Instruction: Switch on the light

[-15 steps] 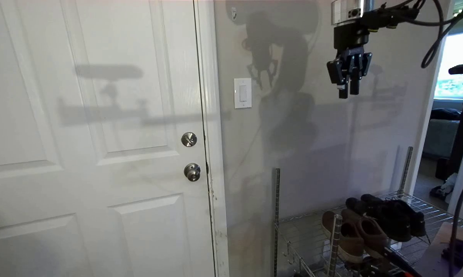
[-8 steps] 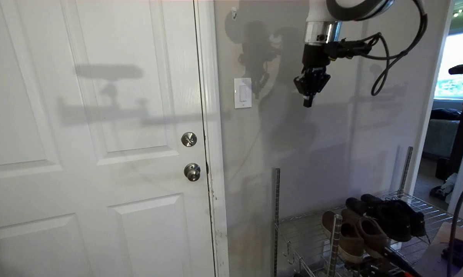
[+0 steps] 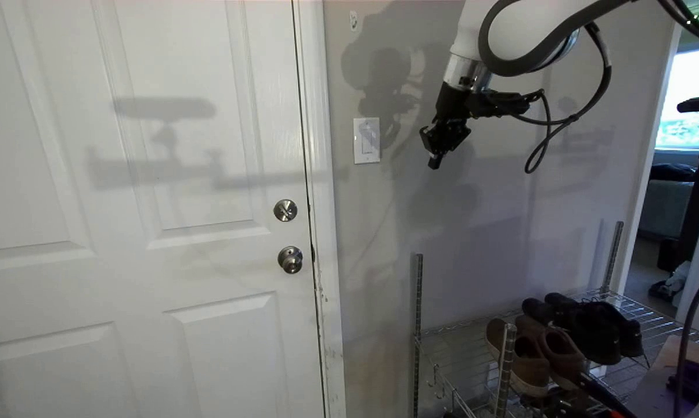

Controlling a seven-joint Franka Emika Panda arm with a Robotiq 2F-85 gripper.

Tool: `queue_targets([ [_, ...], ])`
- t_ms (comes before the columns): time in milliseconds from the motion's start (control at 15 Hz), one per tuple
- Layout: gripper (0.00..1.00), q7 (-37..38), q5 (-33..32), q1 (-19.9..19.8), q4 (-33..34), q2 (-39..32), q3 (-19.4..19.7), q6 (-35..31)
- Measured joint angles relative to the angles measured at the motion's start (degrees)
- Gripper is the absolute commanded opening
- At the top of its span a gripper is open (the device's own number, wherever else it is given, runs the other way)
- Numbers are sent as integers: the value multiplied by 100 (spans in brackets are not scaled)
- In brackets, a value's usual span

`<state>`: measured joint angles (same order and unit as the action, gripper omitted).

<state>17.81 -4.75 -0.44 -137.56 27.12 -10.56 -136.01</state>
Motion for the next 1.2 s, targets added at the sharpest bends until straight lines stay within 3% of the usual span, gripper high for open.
queue_targets([
  [600,4,21,-580,-186,-437,-217,-156,-1818],
  [933,4,211,-1181,-597,-361,-489,-577,-2467],
  [1200,4,705,-1866,-1171,-145,-642,-1069,-2828],
])
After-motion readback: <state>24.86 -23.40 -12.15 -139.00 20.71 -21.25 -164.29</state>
